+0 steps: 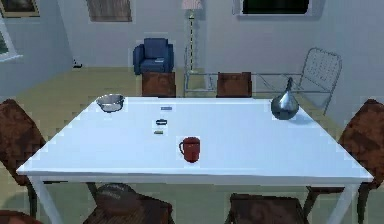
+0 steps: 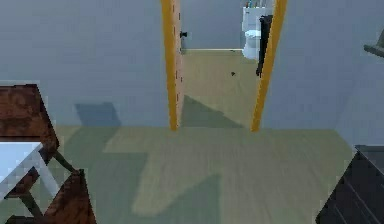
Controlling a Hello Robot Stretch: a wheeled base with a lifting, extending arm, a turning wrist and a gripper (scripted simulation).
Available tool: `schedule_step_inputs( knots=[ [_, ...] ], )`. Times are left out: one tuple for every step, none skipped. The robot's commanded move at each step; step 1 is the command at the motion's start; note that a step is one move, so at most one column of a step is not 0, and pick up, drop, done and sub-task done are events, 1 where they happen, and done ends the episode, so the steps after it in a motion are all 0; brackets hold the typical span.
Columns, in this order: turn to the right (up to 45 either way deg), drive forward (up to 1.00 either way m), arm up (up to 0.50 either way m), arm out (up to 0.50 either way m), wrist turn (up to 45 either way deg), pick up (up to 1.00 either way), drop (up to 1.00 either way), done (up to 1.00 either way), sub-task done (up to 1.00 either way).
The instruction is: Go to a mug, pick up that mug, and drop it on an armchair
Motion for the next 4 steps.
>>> schedule_step_inputs(
  knots=[
    [-45.0,0.00,0.00,0.00,0.0,0.00,0.00,0.00,0.00],
    [-39.0,0.00,0.00,0.00,0.0,0.00,0.00,0.00,0.00],
    [0.0,0.00,0.50,0.00,0.0,0.00,0.00,0.00,0.00],
    [0.0,0.00,0.32,0.00,0.0,0.00,0.00,0.00,0.00]
  ],
)
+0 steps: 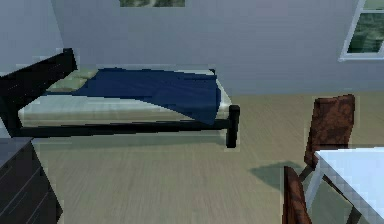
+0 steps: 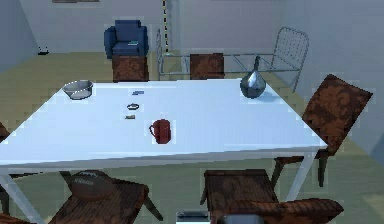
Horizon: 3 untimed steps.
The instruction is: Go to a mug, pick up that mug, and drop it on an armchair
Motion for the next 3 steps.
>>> schedule_step_inputs(
  knots=[
    [0.0,0.00,0.00,0.50,0.0,0.00,0.00,0.00,0.00],
    [0.0,0.00,0.00,0.00,45.0,0.00,0.00,0.00,0.00],
    [0.0,0.00,0.00,0.00,45.0,0.00,0.00,0.00,0.00]
  ],
)
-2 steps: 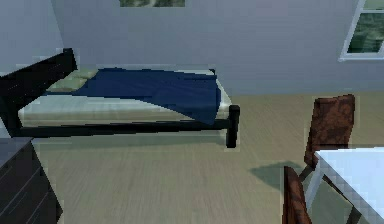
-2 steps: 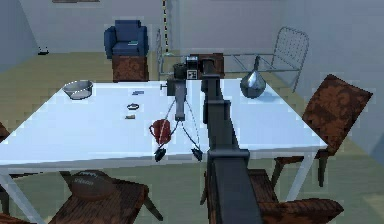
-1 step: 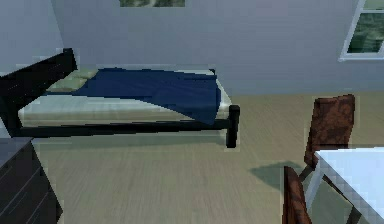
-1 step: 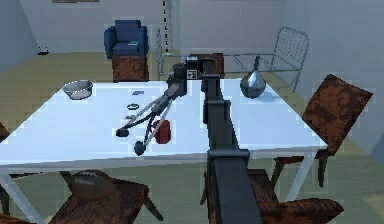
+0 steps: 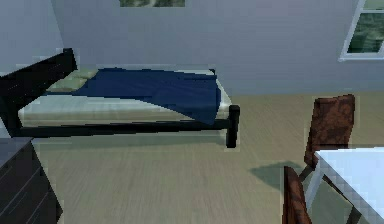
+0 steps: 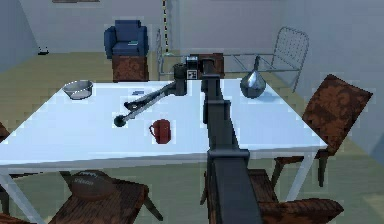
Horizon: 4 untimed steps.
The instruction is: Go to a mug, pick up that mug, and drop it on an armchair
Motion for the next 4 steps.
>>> schedule_step_inputs(
  knots=[
    [0.0,0.00,0.00,0.00,45.0,0.00,0.00,0.00,0.00],
    [0.0,0.00,0.00,0.00,12.0,0.00,0.00,0.00,0.00],
    [0.0,0.00,-0.30,0.00,0.0,0.00,0.00,0.00,0.00],
    [0.0,0.00,0.00,0.00,0.0,1.00,0.00,0.00,0.00]
  ],
)
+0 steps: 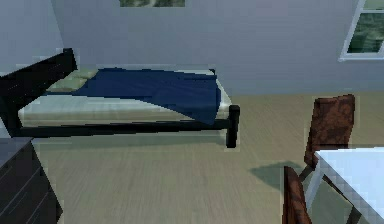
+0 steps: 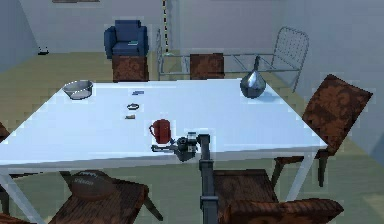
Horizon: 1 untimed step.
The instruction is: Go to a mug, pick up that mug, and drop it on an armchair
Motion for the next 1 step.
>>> schedule_step_inputs(
  knots=[
    [0.0,0.00,0.10,0.00,0.0,0.00,0.00,0.00,0.00]
  ],
)
